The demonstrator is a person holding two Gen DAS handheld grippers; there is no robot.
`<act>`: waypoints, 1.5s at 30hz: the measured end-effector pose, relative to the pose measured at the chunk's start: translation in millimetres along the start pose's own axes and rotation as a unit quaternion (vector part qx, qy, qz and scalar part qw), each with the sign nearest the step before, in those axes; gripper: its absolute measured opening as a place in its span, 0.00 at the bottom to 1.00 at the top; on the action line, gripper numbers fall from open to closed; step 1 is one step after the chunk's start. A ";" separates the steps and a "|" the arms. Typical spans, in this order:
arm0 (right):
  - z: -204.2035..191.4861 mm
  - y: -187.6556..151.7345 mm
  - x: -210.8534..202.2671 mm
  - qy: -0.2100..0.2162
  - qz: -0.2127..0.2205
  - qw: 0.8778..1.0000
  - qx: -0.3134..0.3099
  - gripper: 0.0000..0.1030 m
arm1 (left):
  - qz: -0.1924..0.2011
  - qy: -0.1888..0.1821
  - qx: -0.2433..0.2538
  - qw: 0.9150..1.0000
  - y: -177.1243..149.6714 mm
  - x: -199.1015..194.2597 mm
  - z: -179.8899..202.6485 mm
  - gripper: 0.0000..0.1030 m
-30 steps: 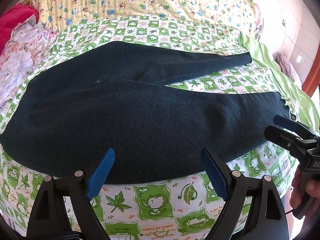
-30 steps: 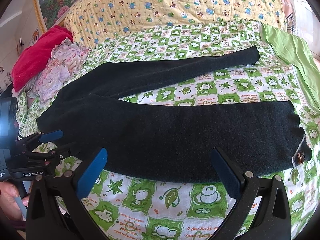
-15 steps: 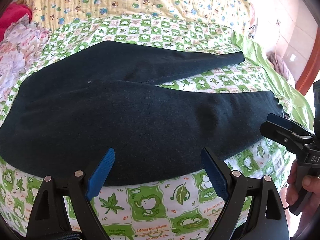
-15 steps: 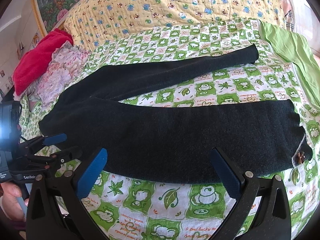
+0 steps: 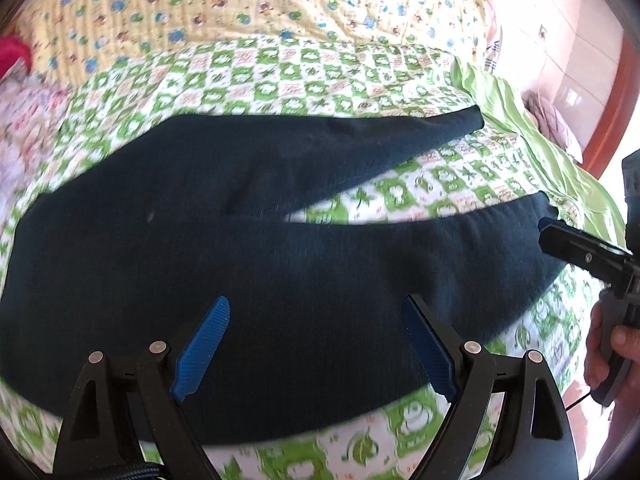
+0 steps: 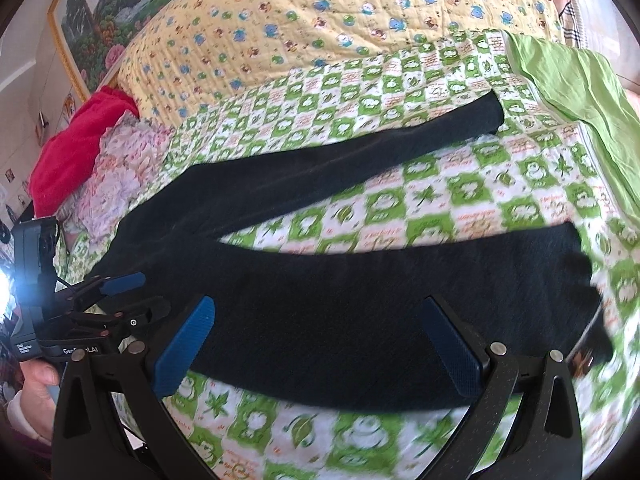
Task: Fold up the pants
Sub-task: 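Grasp the waistband corners with both grippers and lift them up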
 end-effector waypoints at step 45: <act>166.4 174.2 73.6 -0.026 -0.022 0.995 0.094 0.10 | -0.113 -0.157 0.156 0.969 160.0 131.2 -8.4 0.07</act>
Point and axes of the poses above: each gripper's, at about its wrist camera, not at the fingertips, and x roughly the way its jaws point, z to its right, y to its top, the point moved 5 cm from there along x, roughly the way its jaws point, and after that the axes turned 3 degrees about -y, right-handed, at the moved point
